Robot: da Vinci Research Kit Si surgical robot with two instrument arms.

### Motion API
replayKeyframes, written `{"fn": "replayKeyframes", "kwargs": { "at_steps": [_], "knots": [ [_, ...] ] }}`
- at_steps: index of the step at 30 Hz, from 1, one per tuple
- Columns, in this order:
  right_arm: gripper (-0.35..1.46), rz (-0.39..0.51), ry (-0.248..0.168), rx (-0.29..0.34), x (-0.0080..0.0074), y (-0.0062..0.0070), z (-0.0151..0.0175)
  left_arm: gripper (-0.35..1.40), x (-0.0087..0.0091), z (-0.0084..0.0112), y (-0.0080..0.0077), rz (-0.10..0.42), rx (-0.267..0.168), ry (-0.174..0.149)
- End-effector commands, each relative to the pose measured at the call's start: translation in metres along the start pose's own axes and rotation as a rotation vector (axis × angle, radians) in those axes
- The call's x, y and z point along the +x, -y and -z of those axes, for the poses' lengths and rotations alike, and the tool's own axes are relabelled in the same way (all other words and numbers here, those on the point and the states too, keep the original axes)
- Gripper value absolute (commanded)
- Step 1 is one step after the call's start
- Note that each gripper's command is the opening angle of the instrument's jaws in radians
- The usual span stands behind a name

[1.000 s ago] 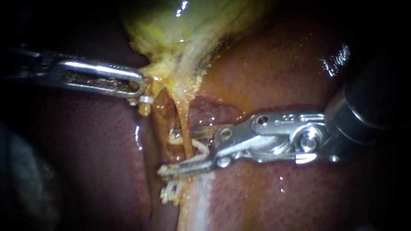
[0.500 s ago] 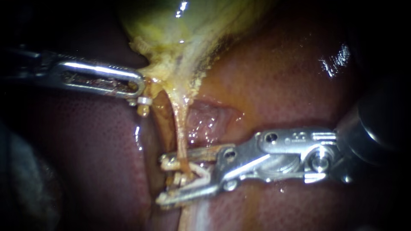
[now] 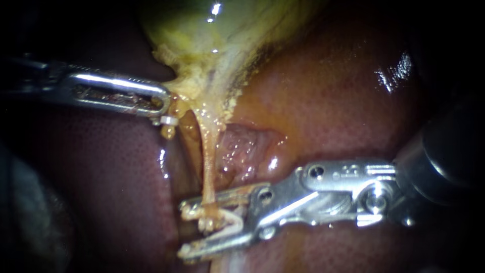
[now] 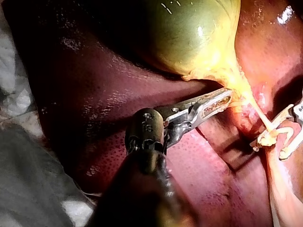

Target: Clipping first clip right tube

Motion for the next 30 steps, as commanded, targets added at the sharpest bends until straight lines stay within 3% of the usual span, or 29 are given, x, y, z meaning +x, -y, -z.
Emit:
{"fn": "replayKeyframes", "kwargs": {
  "at_steps": [1,9,12,18,30],
  "knots": [
    [0.17,-0.015,0.002,-0.001,0.0001,0.0000,0.0001,-0.35,0.0000,0.0000,0.0000,0.000,0.000,0.000],
    [-0.12,-0.109,0.004,-0.002,0.0000,-0.0004,0.0003,-0.35,0.0000,0.0000,0.0001,0.000,0.000,0.000],
    [-0.35,-0.174,0.007,-0.001,0.0000,-0.0004,0.0005,-0.35,0.0000,-0.0001,0.0002,-0.001,0.001,0.000],
    [-0.35,-0.267,0.010,-0.001,-0.0003,-0.0001,0.0009,-0.35,-0.0001,-0.0002,0.0004,-0.001,0.001,-0.001],
    [-0.35,-0.266,0.011,-0.001,-0.0005,0.0000,0.0008,-0.35,-0.0002,-0.0005,0.0005,-0.002,0.002,-0.002]
  ]
}}
